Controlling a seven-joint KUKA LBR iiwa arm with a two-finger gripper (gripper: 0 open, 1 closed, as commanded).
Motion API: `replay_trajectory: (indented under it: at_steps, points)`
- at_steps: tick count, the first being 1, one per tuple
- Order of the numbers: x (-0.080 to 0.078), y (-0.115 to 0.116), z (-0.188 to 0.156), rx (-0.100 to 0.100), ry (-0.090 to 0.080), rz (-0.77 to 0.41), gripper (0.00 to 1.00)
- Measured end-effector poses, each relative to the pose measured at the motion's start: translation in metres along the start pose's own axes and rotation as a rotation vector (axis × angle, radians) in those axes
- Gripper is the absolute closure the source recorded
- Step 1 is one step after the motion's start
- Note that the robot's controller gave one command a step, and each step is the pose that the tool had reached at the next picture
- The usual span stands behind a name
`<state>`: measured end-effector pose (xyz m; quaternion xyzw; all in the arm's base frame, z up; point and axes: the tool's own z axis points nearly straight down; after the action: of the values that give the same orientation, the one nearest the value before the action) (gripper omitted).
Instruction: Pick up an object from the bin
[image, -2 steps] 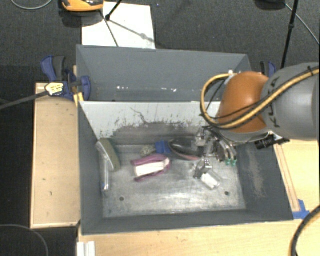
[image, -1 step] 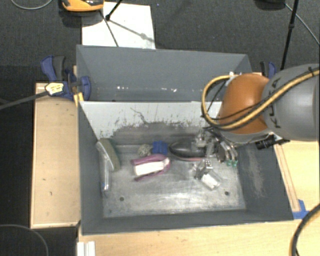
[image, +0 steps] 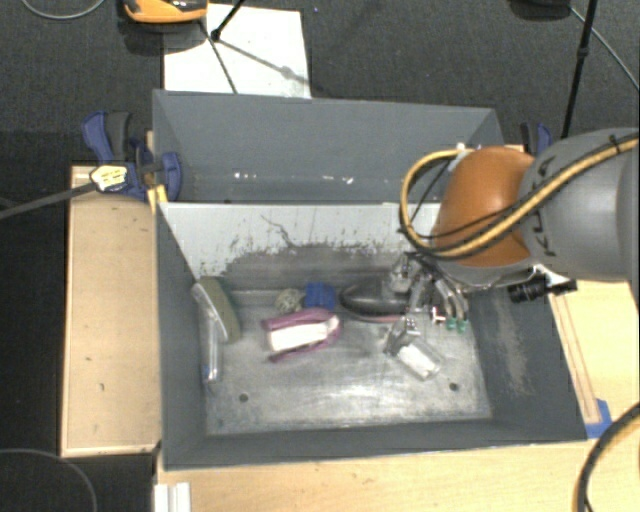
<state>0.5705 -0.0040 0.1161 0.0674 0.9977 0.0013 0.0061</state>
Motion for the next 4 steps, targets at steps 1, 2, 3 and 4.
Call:
replay_trajectory:
  at_steps: [1,2,3,4]
  points:
    - [-0.006,0.002,0.002,-0.001,-0.01,-0.061,0.0]
    - [-0.006,0.003,0.002,-0.002,-0.011,-0.033,0.0]
    - [-0.007,0.004,0.003,-0.003,-0.011,0.019,0.0]
    - [-0.025,-0.002,-0.011,0.002,0.004,0.125,0.0]
